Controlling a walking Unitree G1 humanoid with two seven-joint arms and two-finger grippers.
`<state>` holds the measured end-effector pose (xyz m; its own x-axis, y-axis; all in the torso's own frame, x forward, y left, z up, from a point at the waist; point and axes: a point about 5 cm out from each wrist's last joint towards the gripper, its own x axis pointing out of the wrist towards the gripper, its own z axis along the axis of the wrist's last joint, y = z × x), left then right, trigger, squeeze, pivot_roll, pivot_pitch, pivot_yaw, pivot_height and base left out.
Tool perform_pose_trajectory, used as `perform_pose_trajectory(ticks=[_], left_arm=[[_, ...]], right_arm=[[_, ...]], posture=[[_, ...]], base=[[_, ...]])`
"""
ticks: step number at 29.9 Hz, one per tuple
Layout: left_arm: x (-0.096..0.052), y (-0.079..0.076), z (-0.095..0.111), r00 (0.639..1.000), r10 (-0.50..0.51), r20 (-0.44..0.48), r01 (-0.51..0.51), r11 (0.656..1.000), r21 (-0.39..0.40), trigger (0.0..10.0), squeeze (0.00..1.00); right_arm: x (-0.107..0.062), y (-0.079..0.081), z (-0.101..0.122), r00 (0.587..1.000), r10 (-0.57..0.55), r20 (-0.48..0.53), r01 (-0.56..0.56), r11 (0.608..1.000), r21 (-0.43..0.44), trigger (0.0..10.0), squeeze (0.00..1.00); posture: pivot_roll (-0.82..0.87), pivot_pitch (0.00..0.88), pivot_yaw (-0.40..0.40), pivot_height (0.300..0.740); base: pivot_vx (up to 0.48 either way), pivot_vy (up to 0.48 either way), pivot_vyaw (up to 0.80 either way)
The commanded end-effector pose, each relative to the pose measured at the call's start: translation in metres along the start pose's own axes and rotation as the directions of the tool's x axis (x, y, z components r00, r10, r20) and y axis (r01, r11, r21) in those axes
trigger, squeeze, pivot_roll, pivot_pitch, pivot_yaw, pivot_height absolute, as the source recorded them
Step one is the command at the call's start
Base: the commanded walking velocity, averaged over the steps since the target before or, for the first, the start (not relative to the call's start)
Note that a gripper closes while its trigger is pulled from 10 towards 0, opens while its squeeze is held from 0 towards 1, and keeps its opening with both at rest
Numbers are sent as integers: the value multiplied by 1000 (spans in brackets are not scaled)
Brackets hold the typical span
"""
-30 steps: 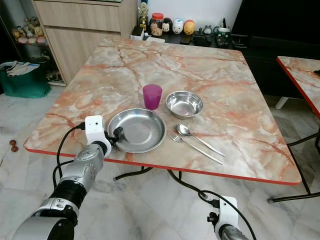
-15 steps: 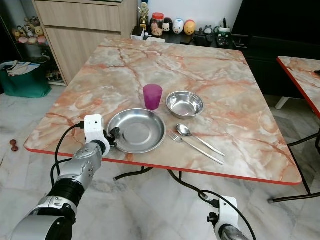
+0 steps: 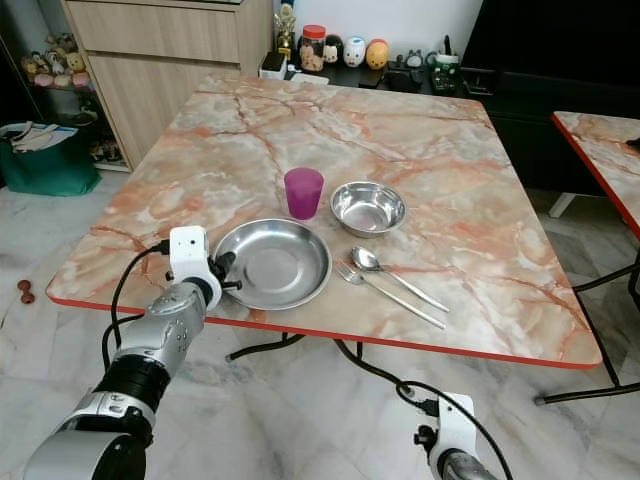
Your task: Setting the table
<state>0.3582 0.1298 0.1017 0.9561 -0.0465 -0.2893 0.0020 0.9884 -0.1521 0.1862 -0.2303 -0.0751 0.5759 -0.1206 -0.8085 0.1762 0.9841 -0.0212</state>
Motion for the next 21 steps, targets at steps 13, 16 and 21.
perform_pose_trajectory(ticks=[13,16,21], left_arm=[[-26,25,-21,1000,-1,15,3,993,-118,0,0],[-31,26,-21,999,-20,46,26,990,-140,3686,0],[-44,28,-28,994,-67,85,87,962,-258,10000,0]], right_arm=[[0,-5,4,1000,-7,2,7,1000,-18,10000,0],[0,-6,4,1000,-8,2,8,1000,-20,10000,0],[0,-8,5,1000,-8,1,8,1000,-29,10000,0]], posture=[[127,0,-129,740],[127,0,-131,740],[132,0,-141,740]], base=[[0,0,0],[0,0,0],[0,0,0]])
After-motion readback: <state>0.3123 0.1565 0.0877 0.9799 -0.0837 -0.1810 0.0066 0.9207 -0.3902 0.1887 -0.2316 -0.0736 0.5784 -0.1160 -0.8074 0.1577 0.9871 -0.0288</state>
